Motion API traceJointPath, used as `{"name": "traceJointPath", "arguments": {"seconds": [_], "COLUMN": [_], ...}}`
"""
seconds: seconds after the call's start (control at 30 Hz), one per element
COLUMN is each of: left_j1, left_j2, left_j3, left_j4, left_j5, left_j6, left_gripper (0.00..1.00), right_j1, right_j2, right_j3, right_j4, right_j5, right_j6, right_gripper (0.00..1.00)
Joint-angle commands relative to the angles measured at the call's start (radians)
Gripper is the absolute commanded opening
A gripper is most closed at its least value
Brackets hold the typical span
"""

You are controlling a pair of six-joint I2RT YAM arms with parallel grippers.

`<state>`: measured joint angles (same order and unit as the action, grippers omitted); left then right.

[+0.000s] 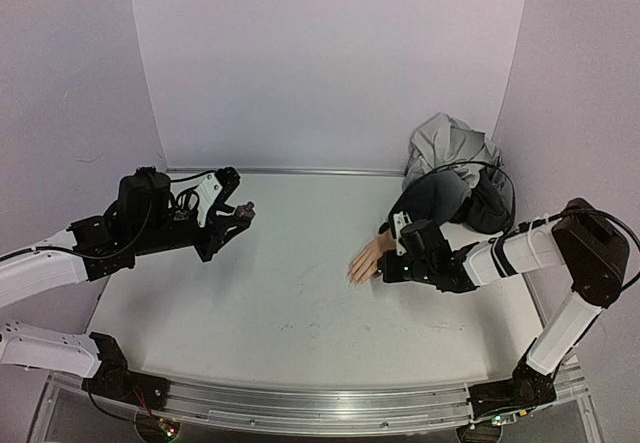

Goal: Paint the nails

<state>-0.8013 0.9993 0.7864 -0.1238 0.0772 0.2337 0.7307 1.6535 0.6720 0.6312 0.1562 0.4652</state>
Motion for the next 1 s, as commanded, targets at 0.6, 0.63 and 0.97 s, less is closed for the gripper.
{"name": "traceJointPath", "arguments": {"seconds": [0.6, 0.63, 0.97], "left_j1": [0.007, 0.006, 0.006], "left_j2": [-0.026, -0.026, -0.022], "left_j3": [0.063, 0.063, 0.065], "left_j4": [0.042, 0.042, 0.043], "left_j5": [0.011, 0.012, 0.016], "left_j6": [-0.013, -0.014, -0.017], "left_gripper": [0.0, 0.0, 0.0], "right_j1": [0.031, 0.031, 0.03], "right_j2": [-0.057, -0.071, -0.108], "right_j3": [-0.005, -0.008, -0.001], "right_j4": [-0.013, -0.023, -0.087], "right_j5": [0.011, 0.026, 0.135], "right_j6": [0.044, 0.049, 0.057], "right_gripper": [0.0, 0.0, 0.0]}}
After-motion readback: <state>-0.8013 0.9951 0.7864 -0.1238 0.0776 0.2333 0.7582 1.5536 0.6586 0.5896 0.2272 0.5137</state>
